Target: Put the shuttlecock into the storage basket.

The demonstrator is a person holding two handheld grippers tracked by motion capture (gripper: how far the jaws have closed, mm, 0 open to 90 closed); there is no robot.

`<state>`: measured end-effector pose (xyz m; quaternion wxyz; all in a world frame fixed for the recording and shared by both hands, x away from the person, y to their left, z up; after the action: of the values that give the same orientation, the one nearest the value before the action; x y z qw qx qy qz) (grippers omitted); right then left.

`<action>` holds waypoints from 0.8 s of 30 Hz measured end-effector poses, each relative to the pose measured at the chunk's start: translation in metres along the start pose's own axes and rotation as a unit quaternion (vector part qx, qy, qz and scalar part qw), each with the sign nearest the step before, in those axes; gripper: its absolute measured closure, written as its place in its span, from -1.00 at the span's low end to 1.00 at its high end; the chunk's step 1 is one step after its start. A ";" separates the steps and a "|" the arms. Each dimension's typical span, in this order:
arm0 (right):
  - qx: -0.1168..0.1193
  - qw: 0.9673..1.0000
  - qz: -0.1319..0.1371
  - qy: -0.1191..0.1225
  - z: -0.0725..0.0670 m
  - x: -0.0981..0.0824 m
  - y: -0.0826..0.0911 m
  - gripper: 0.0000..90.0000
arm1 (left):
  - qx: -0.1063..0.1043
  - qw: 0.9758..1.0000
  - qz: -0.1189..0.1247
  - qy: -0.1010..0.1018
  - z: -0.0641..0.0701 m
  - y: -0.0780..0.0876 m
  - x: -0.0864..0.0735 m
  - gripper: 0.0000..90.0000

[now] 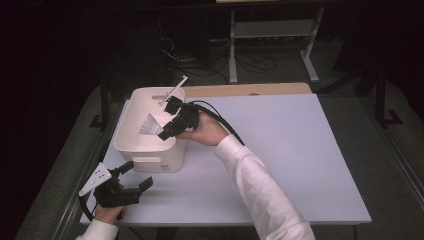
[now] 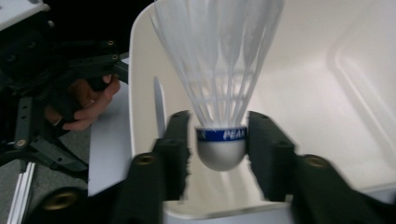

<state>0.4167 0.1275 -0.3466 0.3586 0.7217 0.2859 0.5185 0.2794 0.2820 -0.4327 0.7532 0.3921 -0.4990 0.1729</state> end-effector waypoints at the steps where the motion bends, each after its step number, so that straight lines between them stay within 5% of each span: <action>1: 0.004 1.000 0.000 0.000 -0.001 0.000 0.002 0.07 | 0.001 1.000 -0.003 -0.001 0.000 0.000 0.000 -0.97; 7: -0.013 1.000 0.016 0.015 0.001 -0.001 0.011 -0.27 | 0.001 1.000 -0.004 -0.002 -0.001 0.000 0.000 -0.97; 16: -0.024 0.998 0.051 0.005 0.004 -0.006 0.025 -0.98 | 0.001 1.000 -0.005 -0.002 -0.001 -0.001 -0.001 -0.97; 24: -0.036 0.997 0.064 -0.007 0.009 -0.019 0.038 -1.00 | 0.001 1.000 -0.004 -0.001 0.000 -0.001 -0.001 -0.97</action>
<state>0.4214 0.0881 -0.3279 0.3526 0.7287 0.2176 0.5453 0.2797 0.2818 -0.4341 0.7529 0.3952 -0.4982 0.1695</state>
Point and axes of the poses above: each handheld gripper's, and its own axes: y roughly backward along the jaws, x roughly out of its top, z roughly to its right, the point moved 6 cm from there along -y, roughly forward along the jaws, and after that the axes turned 11 degrees about -z, right-handed, at the moved point
